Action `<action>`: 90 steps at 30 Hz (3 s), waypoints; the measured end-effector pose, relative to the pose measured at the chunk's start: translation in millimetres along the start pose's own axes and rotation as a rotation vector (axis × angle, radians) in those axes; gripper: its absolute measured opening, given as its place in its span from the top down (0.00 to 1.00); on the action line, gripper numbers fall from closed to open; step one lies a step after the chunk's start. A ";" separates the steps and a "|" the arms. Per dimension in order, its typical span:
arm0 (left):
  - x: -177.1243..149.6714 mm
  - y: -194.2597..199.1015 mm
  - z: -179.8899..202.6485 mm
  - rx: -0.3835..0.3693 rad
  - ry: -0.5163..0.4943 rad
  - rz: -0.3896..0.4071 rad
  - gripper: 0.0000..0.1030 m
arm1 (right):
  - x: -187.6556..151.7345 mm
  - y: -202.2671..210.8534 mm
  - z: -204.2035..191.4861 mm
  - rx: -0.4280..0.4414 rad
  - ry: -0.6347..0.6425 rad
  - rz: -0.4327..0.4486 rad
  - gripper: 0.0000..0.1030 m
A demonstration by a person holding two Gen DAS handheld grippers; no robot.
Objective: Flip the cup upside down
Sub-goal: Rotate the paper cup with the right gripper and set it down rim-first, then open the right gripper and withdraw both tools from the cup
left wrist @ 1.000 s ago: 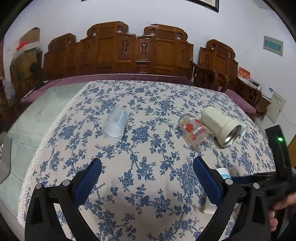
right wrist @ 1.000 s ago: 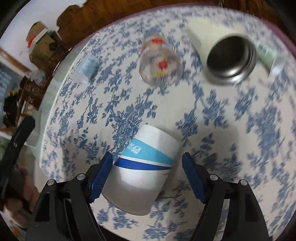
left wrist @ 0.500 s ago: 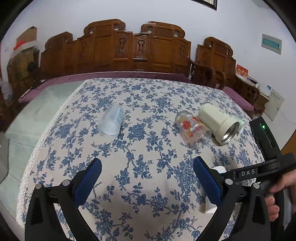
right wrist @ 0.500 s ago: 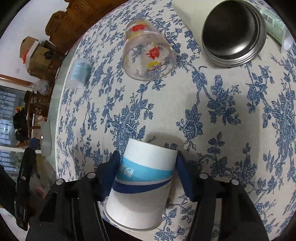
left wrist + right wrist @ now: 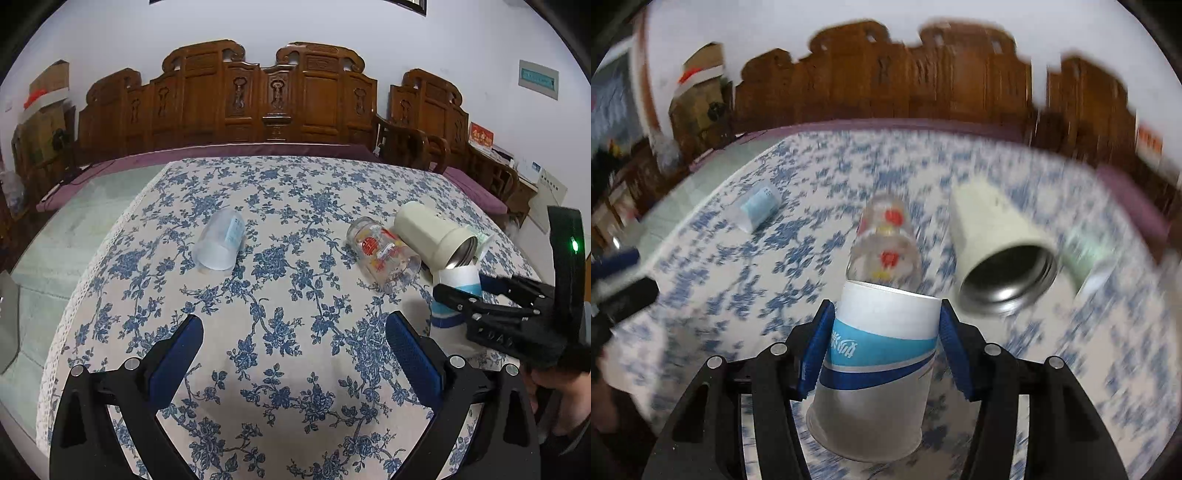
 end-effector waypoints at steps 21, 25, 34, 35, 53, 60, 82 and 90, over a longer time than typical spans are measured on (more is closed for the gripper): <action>-1.3 2.0 5.2 -0.004 -0.022 0.006 0.08 | -36.8 30.8 -4.4 -0.024 0.034 0.049 0.43; -1.3 3.8 6.3 -0.002 -0.029 0.009 0.08 | -44.4 34.7 -5.8 0.006 0.014 0.035 0.40; -7.3 9.4 19.5 0.012 -0.066 0.011 0.08 | -50.1 49.4 -4.9 0.050 -0.021 0.046 0.29; -9.3 9.5 20.9 0.014 -0.068 0.007 0.08 | -49.5 51.2 -3.7 0.051 -0.025 0.049 0.26; -41.1 57.4 37.7 0.043 -0.033 -0.021 0.08 | -56.4 129.9 17.3 0.042 -0.156 0.128 0.03; -45.0 97.6 50.6 0.041 -0.042 0.001 0.08 | -59.1 171.5 28.1 -0.007 -0.179 0.152 0.02; -19.5 238.3 81.6 0.097 -0.067 0.266 0.08 | -40.7 327.4 14.2 -0.042 -0.124 0.409 0.02; -20.7 244.1 76.7 0.090 -0.043 0.279 0.08 | -38.9 334.6 16.0 -0.052 -0.132 0.419 0.02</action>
Point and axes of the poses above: each gripper's, at about its wrist camera, not at the fingertips, and y roughly against the way its jaws point, z to its right, x to its top, the point moved 6 cm from there along -y, roughly the way its jaws point, and after that the axes turned 4 degrees about z, right-handed, at the moved point
